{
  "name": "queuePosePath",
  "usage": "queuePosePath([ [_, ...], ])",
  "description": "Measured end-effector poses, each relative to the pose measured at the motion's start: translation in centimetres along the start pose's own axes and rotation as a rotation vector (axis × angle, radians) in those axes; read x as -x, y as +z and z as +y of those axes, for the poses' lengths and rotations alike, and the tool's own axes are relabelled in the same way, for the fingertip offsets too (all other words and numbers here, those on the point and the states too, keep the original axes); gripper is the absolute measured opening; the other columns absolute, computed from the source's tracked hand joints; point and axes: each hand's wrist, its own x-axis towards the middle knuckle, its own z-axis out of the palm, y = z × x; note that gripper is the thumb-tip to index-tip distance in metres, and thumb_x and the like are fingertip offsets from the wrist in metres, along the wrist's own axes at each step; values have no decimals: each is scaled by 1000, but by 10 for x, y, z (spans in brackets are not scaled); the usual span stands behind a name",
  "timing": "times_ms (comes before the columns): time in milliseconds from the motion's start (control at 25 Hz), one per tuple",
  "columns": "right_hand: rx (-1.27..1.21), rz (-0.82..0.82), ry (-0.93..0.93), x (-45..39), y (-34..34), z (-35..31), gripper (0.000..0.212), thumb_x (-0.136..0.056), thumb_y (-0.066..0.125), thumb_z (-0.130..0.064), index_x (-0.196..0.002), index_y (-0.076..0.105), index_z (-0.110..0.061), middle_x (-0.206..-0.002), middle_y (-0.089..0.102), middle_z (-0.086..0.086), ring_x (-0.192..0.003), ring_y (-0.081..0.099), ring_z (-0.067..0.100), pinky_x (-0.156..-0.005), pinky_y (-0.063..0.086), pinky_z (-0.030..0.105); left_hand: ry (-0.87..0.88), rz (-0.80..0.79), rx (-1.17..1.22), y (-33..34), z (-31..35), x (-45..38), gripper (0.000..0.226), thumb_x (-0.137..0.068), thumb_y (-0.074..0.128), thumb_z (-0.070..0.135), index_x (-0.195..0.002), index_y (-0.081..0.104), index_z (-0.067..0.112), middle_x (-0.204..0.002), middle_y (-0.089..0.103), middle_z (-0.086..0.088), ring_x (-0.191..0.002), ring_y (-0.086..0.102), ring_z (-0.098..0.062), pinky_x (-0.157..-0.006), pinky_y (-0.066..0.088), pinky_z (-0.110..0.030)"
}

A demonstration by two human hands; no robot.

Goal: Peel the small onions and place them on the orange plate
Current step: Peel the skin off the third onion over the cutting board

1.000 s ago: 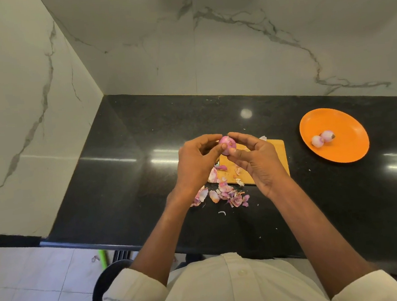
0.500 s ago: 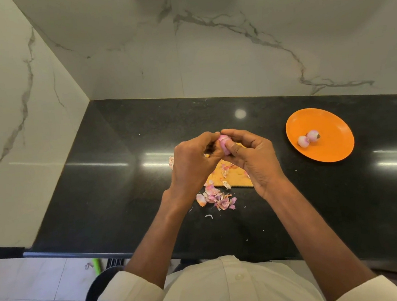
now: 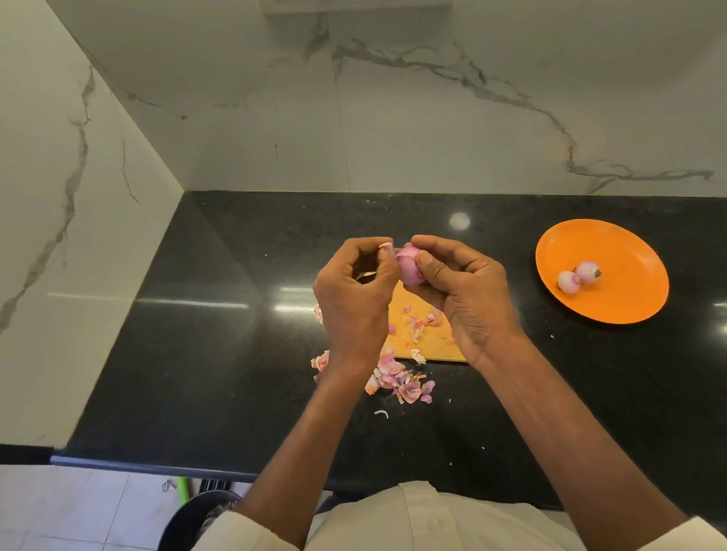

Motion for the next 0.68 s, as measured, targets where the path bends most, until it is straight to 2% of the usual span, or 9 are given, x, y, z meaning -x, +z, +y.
queuePosePath([
  [80,-25,-24,2,-2,3,1,26,-94,70,-6,-119,76,-8,-118,78,9,-114,75,29,-92,64,44,-80,-12,78,-4,-3,-5,16,-103,72,13,-117,76,8,-105,78,-1,-99,75,-15,-89,63,-32],
  [160,-32,-13,-6,-6,5,2,26,-95,70,-8,-120,75,-9,-120,77,9,-115,74,29,-92,64,44,-169,-88,204,-8,-6,-7,22,-103,70,13,-125,73,7,-113,78,-5,-107,76,-18,-92,63,-32],
  [280,-41,-2,18,-10,6,4,25,-95,69,-10,-119,76,-10,-122,76,8,-116,74,28,-91,64,43,-269,-198,332,-17,-13,-6,34,-100,73,14,-134,70,10,-123,77,-6,-116,75,-22,-99,63,-39],
  [440,-9,-22,137,-9,10,13,22,-102,63,-11,-119,76,-8,-122,76,10,-113,74,30,-87,65,39,-182,-275,133,-35,-26,-6,30,-98,76,17,-127,75,9,-118,79,-3,-113,75,-21,-100,62,-40],
  [560,11,-25,211,-9,12,18,21,-103,62,-10,-117,77,-8,-124,74,12,-112,74,32,-87,65,40,-70,-299,-11,-47,-30,-5,24,-100,76,14,-123,78,8,-112,80,0,-106,76,-15,-93,64,-33],
  [680,18,-51,240,-7,20,25,20,-103,62,-9,-116,76,-7,-125,74,14,-111,75,31,-86,65,40,8,-260,-98,-52,-33,-2,18,-98,77,12,-115,78,7,-105,79,0,-97,77,-16,-85,66,-34],
])
